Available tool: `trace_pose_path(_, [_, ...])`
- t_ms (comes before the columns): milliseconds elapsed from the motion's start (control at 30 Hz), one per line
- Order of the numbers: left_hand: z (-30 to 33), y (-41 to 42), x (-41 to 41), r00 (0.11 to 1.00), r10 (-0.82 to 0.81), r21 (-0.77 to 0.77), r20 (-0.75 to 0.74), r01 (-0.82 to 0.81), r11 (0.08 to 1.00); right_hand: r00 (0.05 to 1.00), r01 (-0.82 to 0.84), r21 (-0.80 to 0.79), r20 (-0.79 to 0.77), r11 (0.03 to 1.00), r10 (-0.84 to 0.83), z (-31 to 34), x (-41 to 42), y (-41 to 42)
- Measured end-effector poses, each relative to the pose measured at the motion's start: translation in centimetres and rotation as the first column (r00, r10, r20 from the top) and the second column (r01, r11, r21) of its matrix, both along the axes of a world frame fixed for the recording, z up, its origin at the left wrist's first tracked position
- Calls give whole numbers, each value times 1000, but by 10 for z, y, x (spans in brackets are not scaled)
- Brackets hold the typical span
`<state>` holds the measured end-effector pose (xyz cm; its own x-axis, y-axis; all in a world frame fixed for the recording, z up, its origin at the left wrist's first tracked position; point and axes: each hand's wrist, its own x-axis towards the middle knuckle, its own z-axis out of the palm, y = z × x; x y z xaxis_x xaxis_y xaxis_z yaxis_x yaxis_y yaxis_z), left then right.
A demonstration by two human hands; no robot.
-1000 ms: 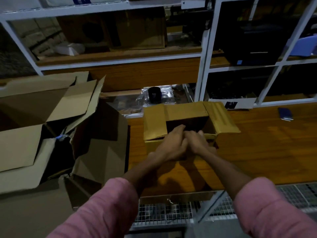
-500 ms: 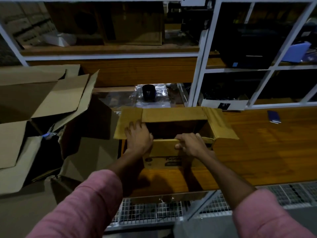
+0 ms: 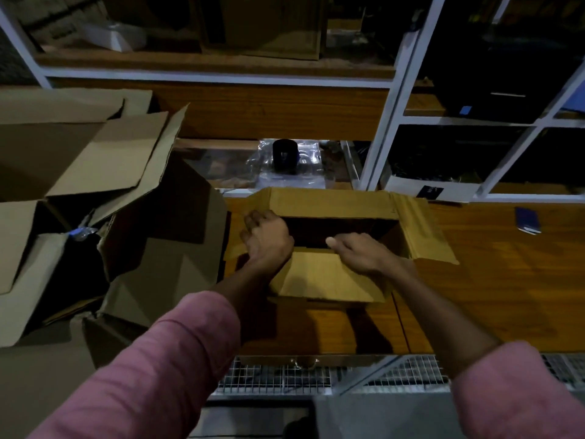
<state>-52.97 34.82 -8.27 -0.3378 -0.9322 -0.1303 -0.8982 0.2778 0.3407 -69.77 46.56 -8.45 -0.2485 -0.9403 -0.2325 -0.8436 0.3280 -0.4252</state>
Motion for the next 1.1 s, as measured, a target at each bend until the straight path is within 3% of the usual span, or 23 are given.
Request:
trace_pose_path(67, [-6, 2, -5, 999, -8, -88, 36, 11, 996, 998, -54, 5, -20, 999, 54, 0, -3, -16])
trace_pose_path(133, [-12, 4, -4, 997, 12, -101, -76, -20, 995, 994, -67, -81, -92, 994, 60, -1, -8, -32])
trace_pose_path(267, [-19, 8, 0, 988, 32, -105, -151, -48, 993, 982, 14, -299, -174, 954, -69, 8, -17, -59])
trace_pose_path(333, [-20, 6, -2, 983, 57, -82, -175, -73, 994, 968, 45, -329, -218, 943, -123, 10, -26, -78])
trace_pose_path(533, [-28, 9, 1, 978, 50, -171, -203, -85, 982, 941, 47, -137, -326, 989, -90, -14, -51, -123])
trace_pose_path(767, [-27, 11, -3, 987, 111, -212, -115, -133, 968, 897, 20, -245, -424, 969, -126, -23, -50, -134])
trace_pose_path(867, [-29, 10, -3, 987, 114, -196, -115, -135, 971, 910, -5, -219, -406, 976, -87, -23, -52, -130])
trace_pose_path(967, [-30, 8, -2, 979, 101, -170, -178, -132, 977, 940, -52, -106, -342, 993, 12, -14, -55, -118])
trace_pose_path(1100, [-31, 11, 6, 922, 49, -140, -383, -110, 984, 932, 70, -4, -357, 998, -66, -9, -56, -72])
